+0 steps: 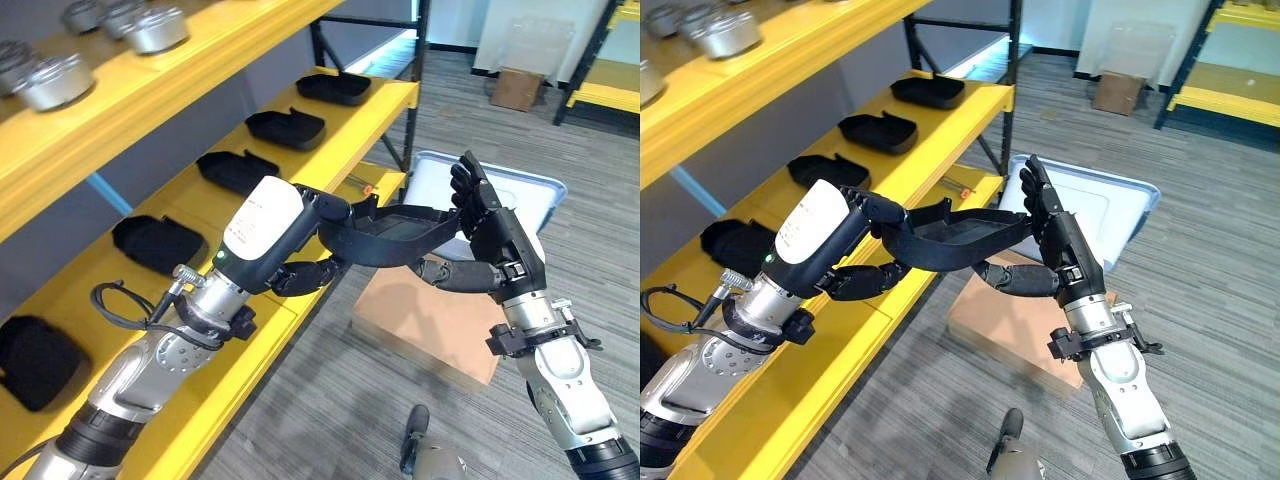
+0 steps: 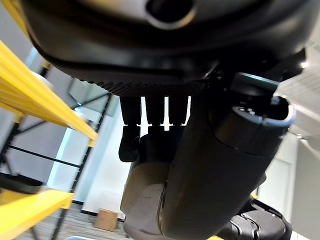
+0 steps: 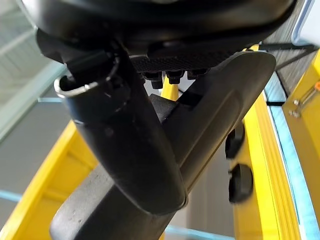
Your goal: Move parts from the plastic box to the shelf.
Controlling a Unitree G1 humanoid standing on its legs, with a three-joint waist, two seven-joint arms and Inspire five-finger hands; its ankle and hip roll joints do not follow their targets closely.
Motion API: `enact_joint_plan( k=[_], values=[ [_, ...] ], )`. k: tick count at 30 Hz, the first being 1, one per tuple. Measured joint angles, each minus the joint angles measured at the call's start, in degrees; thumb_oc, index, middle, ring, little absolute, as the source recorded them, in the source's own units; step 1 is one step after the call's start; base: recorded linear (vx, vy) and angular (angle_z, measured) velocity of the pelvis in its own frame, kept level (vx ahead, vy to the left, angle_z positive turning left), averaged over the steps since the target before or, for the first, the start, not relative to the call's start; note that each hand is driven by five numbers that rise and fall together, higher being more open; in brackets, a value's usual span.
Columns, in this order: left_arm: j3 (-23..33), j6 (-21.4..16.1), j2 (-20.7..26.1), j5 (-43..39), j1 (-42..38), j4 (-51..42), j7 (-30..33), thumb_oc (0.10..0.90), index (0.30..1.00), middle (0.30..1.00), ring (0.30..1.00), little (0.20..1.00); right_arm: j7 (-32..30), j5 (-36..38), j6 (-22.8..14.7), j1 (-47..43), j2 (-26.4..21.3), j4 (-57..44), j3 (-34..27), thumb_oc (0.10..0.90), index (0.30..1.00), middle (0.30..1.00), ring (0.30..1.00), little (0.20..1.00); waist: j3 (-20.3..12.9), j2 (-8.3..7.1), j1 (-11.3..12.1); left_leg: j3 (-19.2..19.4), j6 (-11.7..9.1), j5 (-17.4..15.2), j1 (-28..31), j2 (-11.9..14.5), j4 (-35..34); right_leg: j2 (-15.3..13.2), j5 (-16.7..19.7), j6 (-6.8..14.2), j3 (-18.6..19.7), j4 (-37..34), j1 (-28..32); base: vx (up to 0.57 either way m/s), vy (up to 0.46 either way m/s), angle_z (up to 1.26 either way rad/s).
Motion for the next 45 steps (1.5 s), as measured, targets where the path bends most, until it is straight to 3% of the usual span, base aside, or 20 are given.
enact_joint_plan(
  k=[7,15,18,20,21,23,24,26,27,28,29,30,31,32,33,34,35,37,39,45],
  values=[
    [1.9,0.0,0.2,1.6,5.5,-0.3,1.0,0.4,0.3,0.3,0.3,0.3,0.2,-1.0,0.3,0.3,3.3,2.3,2.9,0.9,1.0,1.0,1.0,1.0,-3.4,-5.85,1.1,-1.7,0.3,-0.5,0.0,-2.8,-1.8,-2.1,4.0,1.2,-0.8,-4.6,1.8,-0.05,0.1,0.12],
    [7.6,-0.9,0.2,2.9,12.6,-1.7,2.6,0.4,0.3,0.3,0.3,0.3,0.2,-1.7,1.2,-0.5,4.2,3.7,6.2,0.9,1.0,1.0,1.0,1.0,-3.7,-7.46,4.0,-4.2,1.1,-1.0,-0.3,-3.8,-0.8,-3.5,5.1,2.2,-1.7,-6.2,4.2,-0.05,0.107,0.16],
    [7.7,-0.8,0.1,2.9,13.7,-1.7,3.4,0.4,0.3,0.3,0.3,0.3,0.1,-2.3,1.8,-1.0,4.8,3.7,6.9,0.9,1.0,1.0,1.0,1.0,-2.7,-9.31,4.9,-6.1,2.5,-3.2,-2.4,-4.8,4.3,-5.8,6.0,2.0,-2.5,-6.0,5.6,-0.09,0.242,0.3],
    [7.7,-0.8,0.0,2.9,14.8,-1.7,3.7,0.4,0.3,0.3,0.3,0.3,-0.1,-2.5,2.0,-0.9,6.3,3.7,6.8,0.9,1.0,1.0,1.0,1.0,-1.2,-11.68,5.2,-8.5,6.7,-7.3,-6.3,-7.1,12.7,-8.9,7.8,2.7,-3.1,-6.9,7.4,-0.06,0.228,0.43],
    [7.7,-0.8,0.1,2.9,14.9,-1.7,3.7,0.4,0.3,0.3,0.3,0.3,-0.1,-2.6,2.0,-1.0,6.4,3.7,6.8,0.9,1.0,1.0,1.0,1.0,-1.0,-12.02,5.3,-8.9,6.4,-8.4,-6.3,-8.0,13.0,-9.8,8.9,3.2,-3.1,-7.3,7.7,-0.05,0.233,0.25],
    [7.9,-0.8,1.8,2.9,15.1,-1.6,3.8,0.4,0.3,0.3,0.3,0.3,0.2,-2.7,2.2,-0.3,7.7,3.9,6.8,0.9,1.0,1.0,1.0,1.0,0.2,-14.19,6.1,-8.9,6.9,-9.3,-6.6,-11.1,15.1,-13.0,13.3,4.1,-0.9,-8.3,8.3,-0.02,0.143,0.17],
    [7.9,-0.8,2.2,2.9,15.2,-1.4,3.8,0.4,0.3,0.3,0.3,0.3,0.1,-2.7,2.2,1.0,8.9,3.9,6.8,0.9,1.0,1.0,1.0,1.0,0.9,-13.59,6.0,-9.5,7.9,-9.9,-7.4,-11.1,16.7,-13.9,17.0,3.4,1.4,-8.3,8.1,-0.07,0.107,0.31],
    [8.1,-0.7,2.7,3.0,15.4,-1.2,3.8,0.4,0.3,0.3,0.3,0.3,0.7,-2.7,2.3,2.9,9.3,4.0,7.4,0.9,1.0,1.0,1.0,1.0,0.9,-14.24,6.3,-10.0,9.0,-9.6,-8.2,-11.3,17.1,-13.2,17.3,3.0,2.4,-6.1,8.5,-0.13,0.207,0.31],
    [8.2,-0.7,3.8,3.0,15.5,-0.9,3.8,0.4,0.3,0.3,0.3,0.3,0.8,-2.7,2.3,3.0,9.6,3.8,7.3,0.9,1.0,1.0,1.0,1.0,1.0,-15.06,5.9,-11.0,9.4,-9.3,-9.1,-12.3,17.9,-13.8,18.5,1.6,3.5,-5.3,8.5,-0.05,0.214,0.78],
    [8.1,-0.9,4.4,3.0,15.0,0.1,4.2,0.4,0.3,0.3,0.3,0.3,0.8,-2.7,2.3,3.2,9.5,3.4,7.0,0.9,1.0,1.0,1.0,1.0,1.7,-15.04,3.1,-13.2,10.3,-9.1,-11.0,-13.0,19.6,-15.2,19.6,0.3,10.0,-2.9,8.4,-0.02,0.109,1.27],
    [7.9,-0.4,3.5,2.8,14.7,1.6,4.6,0.4,0.3,0.3,0.3,0.3,1.1,-2.6,2.3,3.8,9.5,3.5,6.6,0.9,1.0,1.0,1.0,1.0,2.9,-12.51,1.2,-16.6,11.6,-8.4,-11.6,-11.6,18.5,-8.8,10.8,5.2,30.3,4.6,3.6,0.06,0.101,1.14],
    [7.9,0.0,2.9,2.8,14.7,2.1,4.6,0.4,0.3,0.3,0.3,0.3,1.5,-2.6,2.4,4.2,9.5,3.7,6.7,0.9,1.0,1.0,1.0,1.0,3.1,-11.1,1.6,-16.8,11.5,-7.3,-11.5,-9.6,17.1,-4.1,2.9,9.1,35.0,5.6,2.7,0.04,0.046,0.69],
    [8.1,0.8,3.4,2.8,14.5,2.5,4.6,0.4,0.3,0.3,0.3,0.3,2.0,-2.6,2.6,4.7,9.3,3.7,6.7,0.9,1.0,1.0,1.0,1.0,3.2,-10.78,1.3,-17.3,11.4,-4.9,-11.0,-8.9,13.8,0.1,-1.3,11.7,35.6,5.3,2.5,0.06,0.04,0.31],
    [8.3,0.9,2.8,2.6,14.3,3.1,4.5,0.4,0.3,0.3,0.3,0.3,2.7,-2.5,2.6,5.3,8.9,3.6,6.3,0.9,1.0,1.0,1.0,1.0,3.2,-11.12,1.3,-18.8,11.5,-3.1,-10.0,-9.5,10.7,3.4,-4.6,11.7,35.2,6.1,2.7,0.01,-0.041,0.9],
    [8.6,1.8,0.9,2.3,14.3,3.4,4.4,0.4,0.3,0.3,0.3,0.3,3.0,-2.5,2.6,6.9,8.4,3.6,5.3,0.9,1.0,1.0,1.0,1.0,3.2,-11.0,0.0,-21.5,11.4,-1.2,-9.6,-9.3,7.5,9.4,-9.5,9.0,36.2,6.2,5.1,0.0,-0.053,1.0],
    [9.0,1.9,-0.3,1.9,14.5,3.1,4.4,0.4,0.3,0.3,0.3,0.3,3.0,-2.5,2.7,7.8,7.4,3.5,4.5,0.9,1.0,1.0,1.0,1.0,3.0,-11.74,0.0,-22.3,11.3,0.7,-8.2,-10.1,3.9,11.5,-9.3,7.5,32.1,4.0,6.7,-0.02,-0.084,1.05],
    [9.5,2.2,-1.3,0.3,14.6,2.9,4.5,0.4,0.3,0.3,0.3,0.3,3.0,-2.5,2.7,7.2,6.5,3.7,3.5,0.9,1.0,1.0,1.0,1.0,2.3,-13.39,0.9,-23.0,11.1,1.5,-7.6,-12.1,1.6,12.0,-7.3,1.8,29.7,-3.4,10.5,-0.01,-0.061,0.4],
    [9.6,3.0,-2.3,-0.1,14.4,2.7,4.5,0.4,0.3,0.3,0.3,0.3,2.7,-2.5,2.9,5.4,6.6,4.1,2.6,0.9,1.0,1.0,1.0,1.0,2.3,-11.43,1.5,-23.2,10.5,2.1,-8.3,-11.8,0.5,12.4,-3.9,2.1,31.1,-9.6,12.4,-0.01,-0.106,0.07],
    [9.7,3.2,-3.2,-0.1,14.6,2.9,4.4,0.4,0.3,0.3,0.3,0.3,2.8,-2.5,3.1,3.5,6.5,5.1,3.1,0.9,1.0,1.0,1.0,1.0,2.4,-10.82,1.8,-22.6,9.6,2.8,-7.3,-11.5,-0.5,12.6,-2.6,1.8,31.3,-13.0,14.6,-0.01,-0.117,-0.05],
    [9.8,3.0,-4.5,-0.4,14.3,2.3,4.2,0.4,0.3,0.3,0.3,0.3,1.9,-2.4,3.5,1.1,5.9,5.5,2.3,0.9,1.0,1.0,1.0,1.0,2.3,-9.61,1.3,-21.3,7.6,4.0,-5.3,-11.1,-1.7,12.9,-3.3,1.6,31.4,-13.0,16.2,0.02,-0.08,-0.02]
  ],
)
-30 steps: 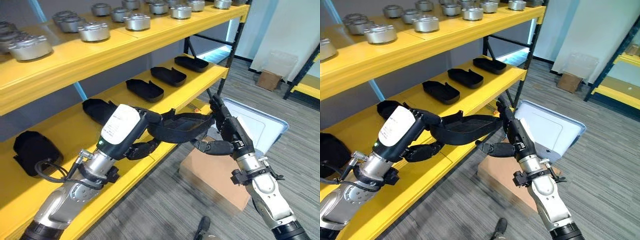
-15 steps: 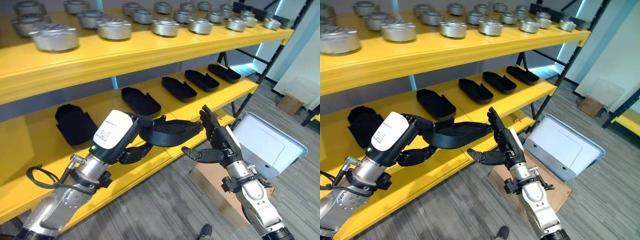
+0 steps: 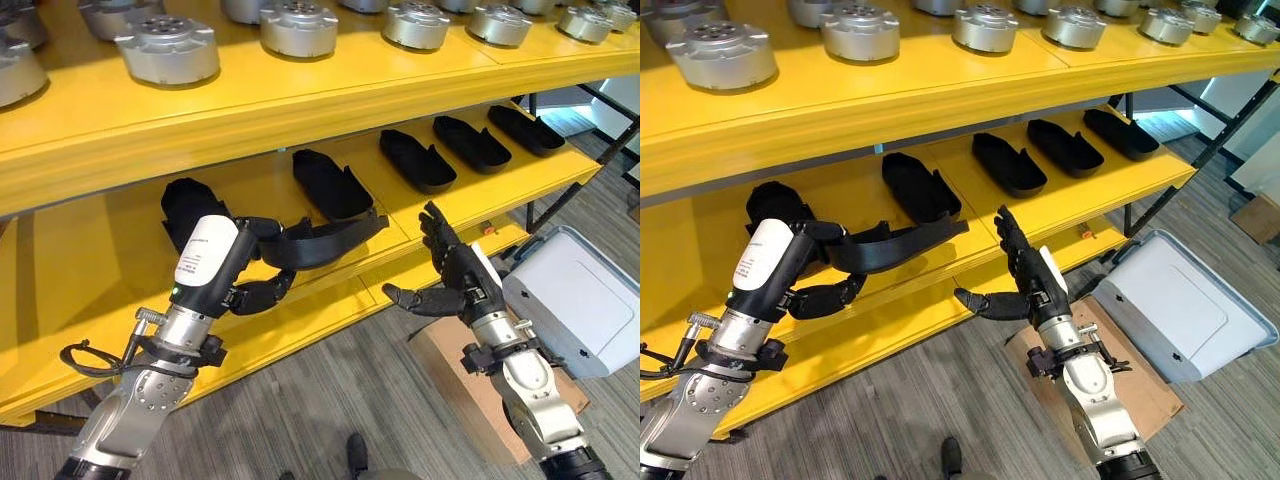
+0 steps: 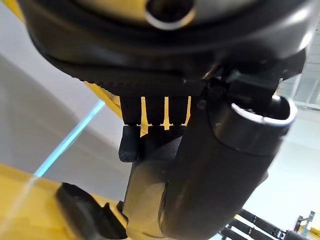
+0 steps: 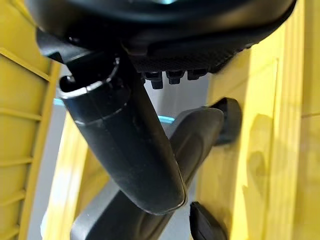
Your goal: Move parts from the plastic box to the shelf.
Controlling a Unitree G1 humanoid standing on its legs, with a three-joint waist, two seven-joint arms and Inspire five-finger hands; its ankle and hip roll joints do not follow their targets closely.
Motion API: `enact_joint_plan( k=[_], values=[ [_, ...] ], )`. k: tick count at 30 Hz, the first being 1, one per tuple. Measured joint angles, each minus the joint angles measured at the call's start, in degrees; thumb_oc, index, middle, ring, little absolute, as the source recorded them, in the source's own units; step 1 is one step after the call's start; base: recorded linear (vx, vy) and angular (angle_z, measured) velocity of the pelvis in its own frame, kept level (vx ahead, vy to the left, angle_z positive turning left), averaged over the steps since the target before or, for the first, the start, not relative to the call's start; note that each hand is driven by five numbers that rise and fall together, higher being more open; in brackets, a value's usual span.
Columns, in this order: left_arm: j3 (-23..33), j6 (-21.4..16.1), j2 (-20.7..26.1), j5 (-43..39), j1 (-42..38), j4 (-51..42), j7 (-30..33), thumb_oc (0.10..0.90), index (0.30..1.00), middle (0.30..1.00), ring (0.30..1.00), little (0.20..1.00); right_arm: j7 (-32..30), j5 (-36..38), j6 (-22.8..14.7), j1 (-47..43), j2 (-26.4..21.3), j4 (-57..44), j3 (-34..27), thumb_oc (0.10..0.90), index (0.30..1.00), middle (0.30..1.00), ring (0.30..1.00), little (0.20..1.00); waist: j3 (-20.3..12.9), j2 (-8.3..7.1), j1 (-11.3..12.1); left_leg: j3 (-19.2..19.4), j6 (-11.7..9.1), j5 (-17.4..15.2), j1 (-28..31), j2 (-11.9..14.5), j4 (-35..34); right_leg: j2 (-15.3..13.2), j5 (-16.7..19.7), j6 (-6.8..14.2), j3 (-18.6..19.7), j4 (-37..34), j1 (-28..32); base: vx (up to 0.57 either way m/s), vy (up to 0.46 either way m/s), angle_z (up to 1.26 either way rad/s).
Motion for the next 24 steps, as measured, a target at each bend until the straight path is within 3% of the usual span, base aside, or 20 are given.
enact_joint_plan(
  k=[3,14,15,16,17,20,22,24],
  values=[
    [0.0,0.0,-0.3,-0.1,0.0,-1.0,-0.7,0.4,0.3,0.3,0.3,0.3,0.0,0.0,0.0,0.3,0.0,0.0,-0.4,0.9,1.0,1.0,1.0,1.0,0.0,1.99,0.0,-0.1,0.1,0.0,0.6,0.3,-0.9,0.2,-0.3,-0.1,-1.0,0.0,0.3,0.02,-0.089,0.19],
    [-0.1,0.0,-1.2,0.3,0.0,-1.1,-0.8,0.4,0.3,0.3,0.3,0.3,-0.6,0.1,0.0,0.6,-0.3,0.0,-2.1,0.9,1.0,1.0,1.0,1.0,0.0,3.69,0.2,-1.7,0.5,0.0,-0.8,1.6,0.1,1.2,-0.3,-0.3,-3.0,0.0,0.6,0.0,-0.099,0.11],
    [-0.3,0.0,-1.2,0.3,-0.1,-0.8,-0.8,0.4,0.3,0.3,0.3,0.3,-0.7,0.1,-0.1,0.6,-0.3,0.0,-2.1,0.9,1.0,1.0,1.0,1.0,0.1,3.71,0.1,-2.7,-0.2,-0.2,-2.8,1.5,3.0,1.5,-0.7,-0.9,-4.0,0.0,0.5,-0.12,-0.156,0.61],
    [-0.5,0.0,-1.3,0.3,-0.5,-0.7,-0.8,0.4,0.3,0.3,0.3,0.3,-0.7,0.5,-0.1,0.6,-0.5,0.0,-2.1,0.9,1.0,1.0,1.0,1.0,1.1,2.04,0.2,-2.8,-1.2,-0.2,-9.5,-1.2,14.7,-0.5,-0.8,-1.3,-4.5,0.0,0.3,-0.11,-0.096,0.64],
    [-0.6,0.1,-1.6,0.3,-0.3,-0.5,-1.0,0.4,0.3,0.3,0.3,0.3,-0.7,0.5,-0.1,0.6,-0.6,0.0,-1.9,0.9,1.0,1.0,1.0,1.0,1.4,2.22,0.6,-2.9,-1.8,0.2,-11.6,-1.4,18.9,-1.2,-0.8,-1.8,-4.7,0.2,0.4,-0.04,-0.032,0.49],
    [-0.5,0.4,-1.8,0.3,-0.1,-0.5,-0.9,0.4,0.3,0.3,0.3,0.3,-0.7,0.5,-0.1,0.6,-0.6,0.1,-1.7,0.9,1.0,1.0,1.0,1.0,2.5,3.0,0.6,-3.6,-1.7,-0.9,-13.1,-1.0,24.1,-1.4,-1.8,-3.1,-5.9,1.0,2.0,0.06,0.045,0.21],
    [-0.5,0.2,-0.9,0.3,-0.9,-0.5,-0.9,0.4,0.3,0.3,0.3,0.3,-0.8,0.5,-0.1,0.7,-0.2,0.1,-1.9,0.9,1.0,1.0,1.0,1.0,2.8,2.65,-0.2,-4.0,-1.7,-2.1,-13.5,2.3,24.0,-1.7,-2.1,-3.6,-6.3,0.7,2.3,0.1,0.097,0.07],
    [-0.5,-0.1,-0.3,0.3,-1.7,-0.5,-0.9,0.4,0.3,0.3,0.3,0.3,-1.2,0.5,-0.1,0.9,0.0,0.0,-2.0,0.9,1.0,1.0,1.0,1.0,3.2,1.8,-1.1,-4.0,-3.3,-1.4,-12.0,9.0,18.1,-1.8,-2.3,-3.8,-6.3,0.3,2.8,0.08,0.175,0.0]
  ],
)
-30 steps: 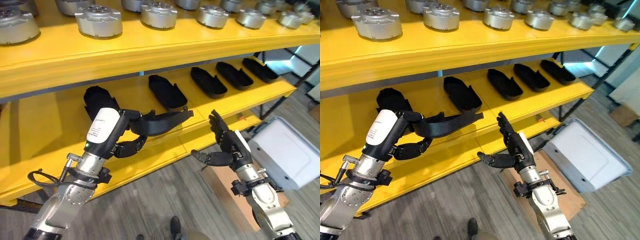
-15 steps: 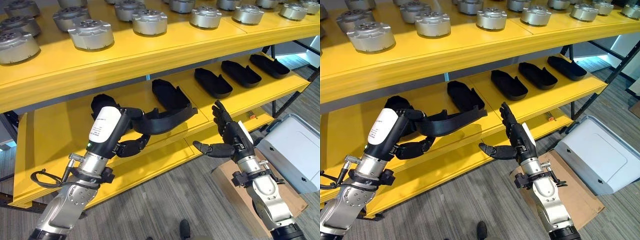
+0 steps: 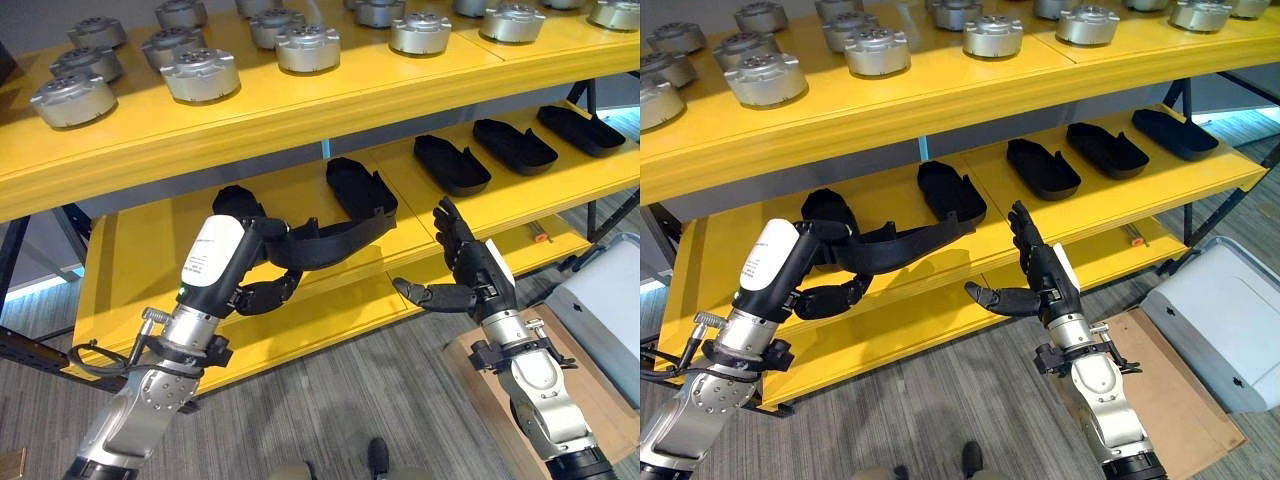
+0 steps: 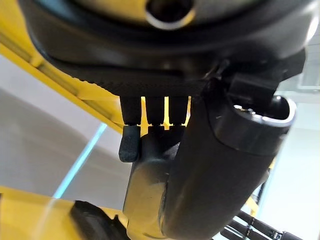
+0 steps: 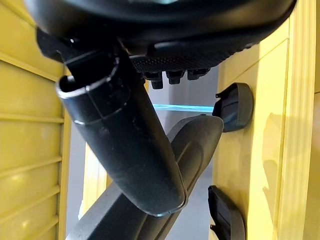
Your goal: Move parts from the plastic box to the shelf.
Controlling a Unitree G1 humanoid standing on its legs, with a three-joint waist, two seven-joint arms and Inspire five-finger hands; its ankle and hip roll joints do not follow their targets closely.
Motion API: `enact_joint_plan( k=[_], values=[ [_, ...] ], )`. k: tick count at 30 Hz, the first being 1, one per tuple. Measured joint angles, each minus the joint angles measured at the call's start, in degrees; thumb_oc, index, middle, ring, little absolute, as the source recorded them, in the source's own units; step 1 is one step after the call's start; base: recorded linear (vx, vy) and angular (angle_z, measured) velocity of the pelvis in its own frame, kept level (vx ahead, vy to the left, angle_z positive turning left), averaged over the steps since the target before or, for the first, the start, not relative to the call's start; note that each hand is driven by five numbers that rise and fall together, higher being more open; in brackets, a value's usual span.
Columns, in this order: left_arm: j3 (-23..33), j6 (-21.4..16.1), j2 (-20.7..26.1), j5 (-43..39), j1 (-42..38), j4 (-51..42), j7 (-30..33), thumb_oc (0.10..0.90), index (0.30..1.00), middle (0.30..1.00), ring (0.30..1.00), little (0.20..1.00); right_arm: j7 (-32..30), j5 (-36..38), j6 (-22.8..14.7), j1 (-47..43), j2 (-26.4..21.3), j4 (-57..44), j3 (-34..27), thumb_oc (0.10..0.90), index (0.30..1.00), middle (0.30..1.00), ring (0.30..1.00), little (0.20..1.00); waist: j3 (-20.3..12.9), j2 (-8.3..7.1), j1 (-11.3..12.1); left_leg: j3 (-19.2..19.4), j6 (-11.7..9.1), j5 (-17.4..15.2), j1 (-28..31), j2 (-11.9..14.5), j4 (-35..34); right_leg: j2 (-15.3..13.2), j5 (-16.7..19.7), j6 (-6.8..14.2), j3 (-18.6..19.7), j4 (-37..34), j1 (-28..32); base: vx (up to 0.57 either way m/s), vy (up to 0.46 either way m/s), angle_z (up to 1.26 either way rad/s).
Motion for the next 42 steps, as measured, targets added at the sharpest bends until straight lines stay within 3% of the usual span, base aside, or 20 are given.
enact_joint_plan(
  k=[1,2,3,4,5,6,8,15,20,22,28,32,37,40,42],
  values=[
    [-0.1,-0.1,0.0,0.0,-0.5,0.0,0.0,0.4,0.3,0.3,0.3,0.3,-0.3,0.0,0.0,0.3,0.0,0.0,-0.5,0.9,1.0,1.0,1.0,1.0,0.0,0.1,-0.7,0.2,-1.7,1.2,1.8,4.3,-6.5,0.3,0.0,0.0,0.1,0.2,-0.1,0.09,0.255,-0.06],
    [-0.1,-0.2,-0.1,0.0,-1.4,0.0,0.0,0.4,0.3,0.3,0.3,0.3,-1.4,0.0,0.0,1.0,0.0,0.0,-2.1,0.9,1.0,1.0,1.0,1.0,0.1,1.09,-1.8,0.5,-3.8,3.3,3.4,10.6,-14.0,0.7,-0.3,0.5,0.8,0.4,-0.4,0.08,0.203,-0.14],
    [-0.5,-0.1,0.0,0.0,-2.3,0.0,0.0,0.4,0.3,0.3,0.3,0.3,-2.2,0.0,-0.1,2.0,-0.1,0.0,-4.0,0.9,1.0,1.0,1.0,1.0,0.0,2.29,-2.3,3.5,-4.4,4.8,3.4,12.6,-15.9,0.4,-0.4,1.5,0.8,0.2,-0.5,0.14,0.163,-0.15],
    [-1.3,-0.1,-0.4,0.0,-3.0,-0.7,0.3,0.4,0.3,0.3,0.3,0.3,-2.9,0.0,-0.2,3.2,-2.0,-0.1,-6.0,0.9,1.0,1.0,1.0,1.0,-0.2,6.16,-2.9,5.4,-0.6,8.4,3.6,11.7,-16.8,0.8,0.1,4.3,0.7,-0.2,-0.2,0.14,0.108,-0.02],
    [-2.6,-0.2,-1.3,0.1,-3.8,-1.0,0.4,0.4,0.3,0.3,0.3,0.3,-3.5,0.0,-0.4,4.5,-3.4,0.1,-7.2,0.9,1.0,1.0,1.0,1.0,-0.5,10.23,-3.8,7.6,-4.0,8.3,4.8,11.1,-17.7,1.1,-0.1,7.2,0.4,-0.2,0.8,0.24,0.199,0.16],
    [-3.7,-0.2,-1.7,0.1,-4.2,-0.9,0.4,0.4,0.3,0.3,0.3,0.3,-4.1,0.0,-0.4,6.6,-1.0,0.1,-6.2,0.9,1.0,1.0,1.0,1.0,-1.3,8.06,-3.5,7.9,-4.6,8.3,6.1,7.3,-19.3,-2.0,-0.3,7.9,0.6,-0.3,1.0,0.23,0.219,0.19],
    [-3.8,0.0,-1.5,0.1,-4.1,-0.9,0.4,0.4,0.3,0.3,0.3,0.3,-3.3,-0.5,-0.4,8.3,1.3,-0.1,-4.7,0.9,1.0,1.0,1.0,1.0,-2.5,5.7,-2.1,8.8,-3.9,7.3,6.9,4.7,-19.3,-4.5,-0.3,7.9,1.0,-0.3,1.5,0.15,0.263,0.07],
    [-6.7,0.1,3.5,0.2,-4.4,-0.8,0.0,0.4,0.3,0.3,0.3,0.3,-3.9,-0.6,-0.5,5.7,3.3,-0.5,-3.9,0.9,1.0,1.0,1.0,1.0,-3.4,2.22,-0.2,10.4,-1.8,5.9,9.1,0.4,-19.3,-9.0,1.2,10.4,2.4,-0.2,3.0,0.03,0.223,0.0],
    [-6.9,0.0,3.5,0.2,-4.9,-0.7,0.0,0.4,0.3,0.3,0.3,0.3,-4.1,-1.1,-0.4,5.2,4.4,-0.5,-3.7,0.9,1.0,1.0,1.0,1.0,-3.4,-1.85,-0.6,13.8,-0.8,4.7,11.3,-1.9,-19.3,-11.1,1.0,11.9,4.1,-0.1,2.7,0.04,0.174,-0.36],
    [-6.7,0.0,3.5,0.1,-5.0,-0.8,0.5,0.4,0.3,0.3,0.3,0.3,-4.3,-1.8,-0.4,5.3,4.5,-0.4,-3.7,0.9,1.0,1.0,1.0,1.0,-3.8,-4.23,-0.7,15.5,-0.7,4.4,12.3,-3.2,-19.3,-12.3,-0.1,13.4,4.3,-0.2,2.5,0.02,0.128,-0.39],
    [-6.4,0.0,3.5,0.6,-4.5,-2.1,1.4,0.4,0.3,0.3,0.3,0.3,-4.5,-1.8,0.1,5.6,4.5,-0.4,-3.6,0.9,1.0,1.0,1.0,1.0,-4.0,-4.64,-0.8,17.3,-0.8,4.4,13.1,-2.9,-19.3,-11.9,-0.2,14.2,6.6,-0.2,1.8,0.03,0.056,-0.19],
    [-3.1,-0.3,2.6,3.0,-1.0,-3.4,1.6,0.4,0.3,0.3,0.3,0.3,-4.5,-1.8,0.3,5.7,4.4,-0.4,-3.6,0.9,1.0,1.0,1.0,1.0,-4.0,-4.69,-0.2,18.1,-1.0,4.5,13.8,-2.8,-19.3,-11.8,-0.1,14.2,7.4,-0.2,1.9,0.01,0.003,-0.09],
    [3.4,0.1,1.7,6.5,4.7,-2.8,4.2,0.4,0.3,0.3,0.3,0.3,-4.4,-2.5,0.4,5.9,4.4,-0.4,-3.7,0.9,1.0,1.0,1.0,1.0,-4.2,-4.69,0.3,17.7,-1.3,4.7,13.6,-2.1,-19.3,-11.2,0.0,14.2,6.8,-0.2,2.0,-0.02,-0.038,0.05],
    [8.2,2.5,-0.4,9.1,7.9,3.7,10.5,0.4,0.3,0.3,0.3,0.3,-4.5,-2.5,0.5,6.3,3.7,0.0,-3.7,0.9,1.0,1.0,1.0,1.0,-5.8,-4.47,2.6,15.8,-1.7,5.1,13.3,-1.0,-19.3,-10.2,-0.4,13.6,5.0,-0.2,3.2,0.01,-0.11,0.33],
    [13.6,2.7,-5.3,9.9,10.8,7.1,15.0,0.4,0.3,0.3,0.3,0.3,-4.6,-2.5,0.5,6.3,3.1,0.1,-3.7,0.9,1.0,1.0,1.0,1.0,-6.6,-3.45,2.9,13.3,-2.5,5.7,12.8,1.2,-19.3,-8.2,-1.1,12.6,2.4,-0.3,4.5,0.02,-0.198,0.47]
  ],
)
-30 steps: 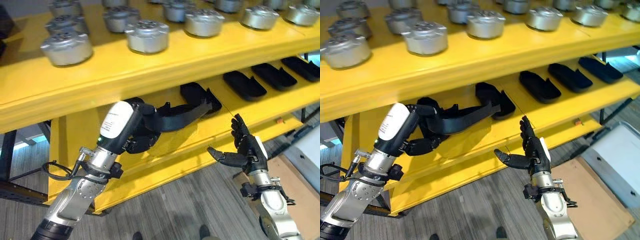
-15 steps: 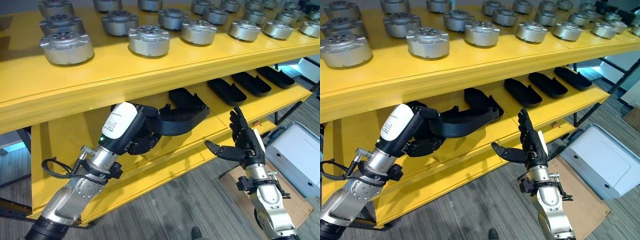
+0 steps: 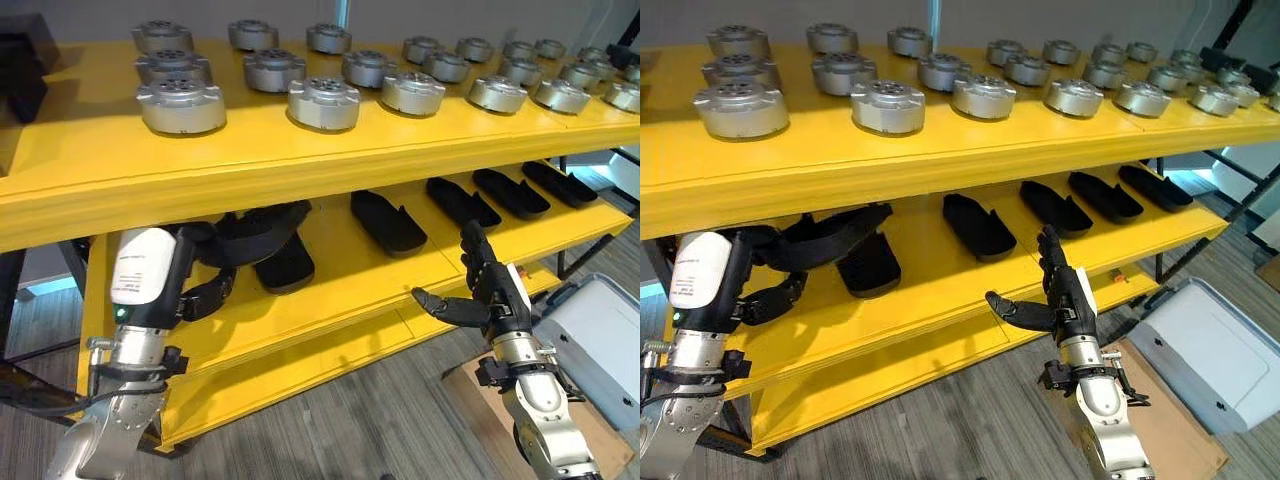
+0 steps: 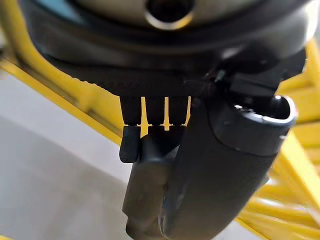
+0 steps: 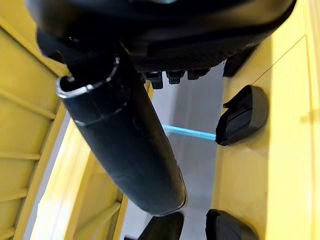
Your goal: Move parts from the plastic box to the shelf.
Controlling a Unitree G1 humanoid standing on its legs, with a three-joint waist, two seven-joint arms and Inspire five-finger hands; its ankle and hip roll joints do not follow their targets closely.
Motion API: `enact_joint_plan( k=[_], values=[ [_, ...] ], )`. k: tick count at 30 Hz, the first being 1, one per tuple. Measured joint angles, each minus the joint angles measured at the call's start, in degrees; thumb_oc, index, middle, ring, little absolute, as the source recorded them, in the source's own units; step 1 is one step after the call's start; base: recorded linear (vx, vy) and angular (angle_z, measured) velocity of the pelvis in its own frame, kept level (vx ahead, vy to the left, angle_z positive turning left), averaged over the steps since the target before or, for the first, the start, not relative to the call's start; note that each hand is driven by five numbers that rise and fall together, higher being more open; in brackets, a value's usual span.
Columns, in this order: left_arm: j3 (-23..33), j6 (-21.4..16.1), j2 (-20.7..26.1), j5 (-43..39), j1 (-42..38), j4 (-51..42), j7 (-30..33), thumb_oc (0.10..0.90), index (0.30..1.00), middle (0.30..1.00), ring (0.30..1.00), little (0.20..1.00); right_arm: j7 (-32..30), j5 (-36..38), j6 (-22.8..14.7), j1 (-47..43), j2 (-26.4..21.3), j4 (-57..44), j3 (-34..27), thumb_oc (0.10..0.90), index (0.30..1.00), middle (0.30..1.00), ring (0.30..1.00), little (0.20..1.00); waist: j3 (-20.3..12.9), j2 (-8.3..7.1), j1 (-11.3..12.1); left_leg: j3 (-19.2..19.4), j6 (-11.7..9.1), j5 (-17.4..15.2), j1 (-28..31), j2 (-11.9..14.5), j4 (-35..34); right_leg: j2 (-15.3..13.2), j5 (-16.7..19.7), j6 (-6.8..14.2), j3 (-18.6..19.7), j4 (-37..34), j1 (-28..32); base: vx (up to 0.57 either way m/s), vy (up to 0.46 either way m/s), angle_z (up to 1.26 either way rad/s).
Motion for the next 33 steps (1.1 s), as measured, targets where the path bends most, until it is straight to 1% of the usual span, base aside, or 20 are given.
enact_joint_plan(
  k=[1,2,3,4,6,7,9,11,14,15,18,24,28,33],
  values=[
    [0.4,2.0,-1.8,1.4,-0.2,2.9,3.4,0.4,0.3,0.3,0.3,0.3,0.0,-0.1,-0.1,0.0,-0.2,0.0,0.0,0.9,1.0,1.0,1.0,1.0,-0.4,0.97,0.1,-0.6,-0.2,0.3,-0.6,0.9,0.0,0.9,-0.1,-0.2,-0.5,0.0,-0.1,0.02,-0.115,0.31],
    [0.4,4.2,-1.7,1.9,-0.3,3.8,4.8,0.4,0.3,0.3,0.3,0.3,-0.2,0.0,-0.1,0.0,-0.3,0.0,-0.1,0.9,1.0,1.0,1.0,1.0,-0.5,1.74,0.0,-1.0,0.0,0.3,-0.8,1.7,0.0,1.7,-0.2,-0.5,-0.7,0.0,-0.1,0.03,-0.058,0.17],
    [0.2,5.6,-1.7,2.7,-0.6,3.7,5.5,0.4,0.3,0.3,0.3,0.3,-0.6,0.0,-0.1,0.0,-0.6,0.0,-0.1,0.9,1.0,1.0,1.0,1.0,-0.7,2.92,-0.3,-1.3,0.0,0.4,-1.5,2.0,0.0,2.0,-0.1,-0.8,-1.0,0.0,-0.6,0.05,-0.045,0.08],
    [0.2,5.6,-1.7,3.9,-1.5,3.6,5.7,0.4,0.3,0.3,0.3,0.3,-0.6,0.0,0.0,0.0,-0.7,0.1,-0.1,0.9,1.0,1.0,1.0,1.0,-0.8,3.16,-0.3,-1.3,0.0,0.4,-1.4,1.9,0.0,1.9,-0.1,-0.8,-1.0,0.0,-0.6,0.06,-0.029,0.03],
    [0.1,5.4,-2.3,4.0,-3.0,5.1,8.5,0.4,0.3,0.3,0.3,0.3,-0.6,0.0,-0.1,0.1,-0.7,0.2,0.0,0.9,1.0,1.0,1.0,1.0,-0.9,3.24,-0.6,-1.1,0.2,0.3,-1.5,1.7,0.0,1.7,-0.2,-0.7,-0.9,0.0,-0.7,0.07,-0.001,-0.02],
    [-0.1,5.9,-4.7,3.3,-5.0,8.1,9.4,0.4,0.3,0.3,0.3,0.3,-0.5,0.1,-0.1,0.1,-0.7,0.4,0.1,0.9,1.0,1.0,1.0,1.0,-0.9,3.32,-1.1,-1.1,0.2,0.2,-1.6,1.6,0.0,1.7,-0.2,-0.7,-0.9,0.0,-1.0,0.1,0.015,-0.02],
    [-0.1,6.0,-5.3,2.9,-5.2,9.4,9.9,0.4,0.3,0.3,0.3,0.3,-0.5,0.1,-0.1,0.1,-0.7,0.4,0.2,0.9,1.0,1.0,1.0,1.0,-0.9,3.29,-1.7,-1.0,0.2,0.2,-1.9,1.6,0.0,1.6,-0.2,-0.7,-0.9,0.0,-1.2,0.06,0.021,-0.02],
    [-1.0,6.3,-5.0,2.4,-6.1,11.7,10.0,0.4,0.3,0.3,0.3,0.3,-0.6,0.2,0.0,0.1,-0.8,0.4,0.1,0.9,1.0,1.0,1.0,1.0,-1.0,3.34,-1.8,-0.9,-0.2,0.5,-2.3,1.5,0.0,1.6,-0.1,-0.7,-0.7,0.0,-1.7,0.0,0.0,0.0],
    [-4.4,7.2,-4.8,1.4,-8.0,14.0,10.1,0.4,0.3,0.3,0.3,0.3,-0.5,0.2,0.0,0.1,-0.8,0.4,0.7,0.9,1.0,1.0,1.0,1.0,-1.0,3.3,-2.1,-0.9,-0.1,0.4,-2.4,1.3,0.0,1.4,-0.1,-0.7,-0.7,0.0,-1.8,0.04,0.022,0.0],
    [-6.4,7.2,-4.8,1.0,-9.9,17.0,10.2,0.4,0.3,0.3,0.3,0.3,-0.5,0.3,0.0,0.0,-0.8,0.4,1.7,0.9,1.0,1.0,1.0,1.0,-1.0,3.3,-2.1,-0.9,-0.1,0.4,-2.4,1.1,0.0,1.2,-0.1,-0.7,-0.7,0.0,-1.8,0.05,0.024,0.01],
    [-8.8,7.3,-3.9,-0.5,-11.6,21.0,10.1,0.4,0.3,0.3,0.3,0.3,0.2,0.2,0.0,-0.1,-0.8,0.4,4.3,0.9,1.0,1.0,1.0,1.0,-1.1,3.15,-3.3,-0.8,0.0,0.3,-2.4,0.7,0.0,0.7,-0.1,-0.7,-0.7,0.0,-1.8,0.02,0.012,0.0],
    [-9.1,7.4,-3.1,-0.9,-11.8,22.3,10.0,0.4,0.3,0.3,0.3,0.3,0.4,0.9,0.0,0.0,-0.8,0.4,4.4,0.9,1.0,1.0,1.0,1.0,-1.3,2.84,-4.4,-0.1,0.2,0.2,-2.5,0.5,-0.1,0.5,0.0,-0.5,0.0,0.0,-2.5,0.02,0.02,-0.06],
    [-11.2,8.1,-0.5,-0.9,-14.9,27.8,10.0,0.4,0.3,0.3,0.3,0.3,1.0,2.0,0.0,0.0,-0.8,0.4,4.7,0.9,1.0,1.0,1.0,1.0,-1.4,2.62,-4.6,0.0,0.2,0.2,-2.5,0.5,0.0,0.5,0.1,-0.5,0.0,0.0,-2.5,0.0,0.0,0.0],
    [-10.9,8.5,0.7,-0.8,-15.0,28.2,10.1,0.4,0.3,0.3,0.3,0.3,1.2,2.0,0.0,0.3,-0.8,0.5,4.7,0.9,1.0,1.0,1.0,1.0,-1.5,2.57,-4.7,0.1,0.2,0.2,-2.5,0.4,-0.1,0.5,0.1,-0.5,0.1,0.0,-2.6,0.0,0.0,0.0]
  ],
)
